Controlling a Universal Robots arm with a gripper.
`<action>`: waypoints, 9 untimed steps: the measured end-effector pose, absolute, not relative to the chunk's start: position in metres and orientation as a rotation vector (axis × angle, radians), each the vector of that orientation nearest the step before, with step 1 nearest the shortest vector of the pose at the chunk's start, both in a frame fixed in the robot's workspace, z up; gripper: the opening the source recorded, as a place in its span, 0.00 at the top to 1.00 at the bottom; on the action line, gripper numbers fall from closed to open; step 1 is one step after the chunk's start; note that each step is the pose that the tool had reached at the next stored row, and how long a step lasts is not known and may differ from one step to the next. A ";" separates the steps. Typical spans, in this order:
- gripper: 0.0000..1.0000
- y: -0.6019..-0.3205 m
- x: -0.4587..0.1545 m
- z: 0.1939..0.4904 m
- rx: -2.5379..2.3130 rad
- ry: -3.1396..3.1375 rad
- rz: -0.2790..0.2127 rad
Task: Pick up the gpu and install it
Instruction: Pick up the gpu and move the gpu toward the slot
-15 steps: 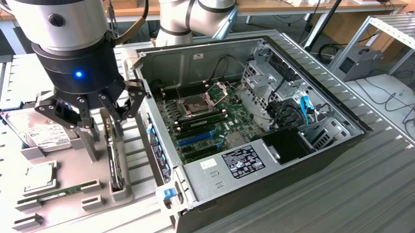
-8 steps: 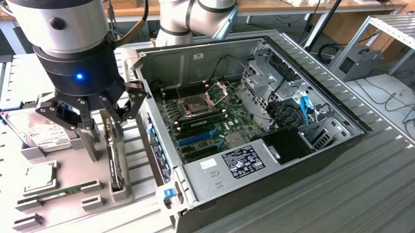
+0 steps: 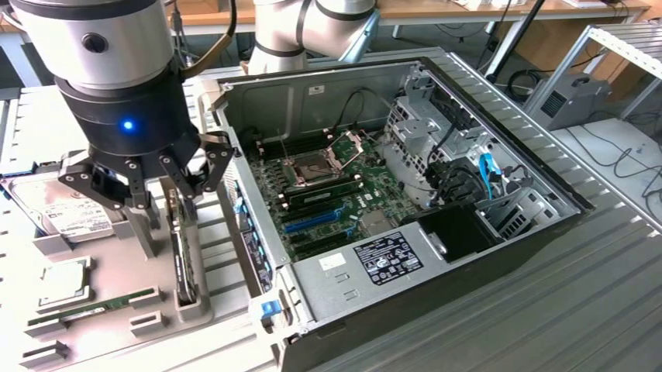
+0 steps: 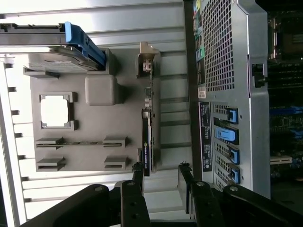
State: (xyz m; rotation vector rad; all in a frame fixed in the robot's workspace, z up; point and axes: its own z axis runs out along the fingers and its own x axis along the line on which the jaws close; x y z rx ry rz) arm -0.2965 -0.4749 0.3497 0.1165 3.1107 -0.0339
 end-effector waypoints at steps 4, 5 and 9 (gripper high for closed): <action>0.58 -0.475 -0.297 0.348 0.117 3.111 -0.034; 0.58 -0.475 -0.296 0.347 0.117 3.111 -0.034; 0.58 -0.475 -0.296 0.346 0.116 3.111 -0.034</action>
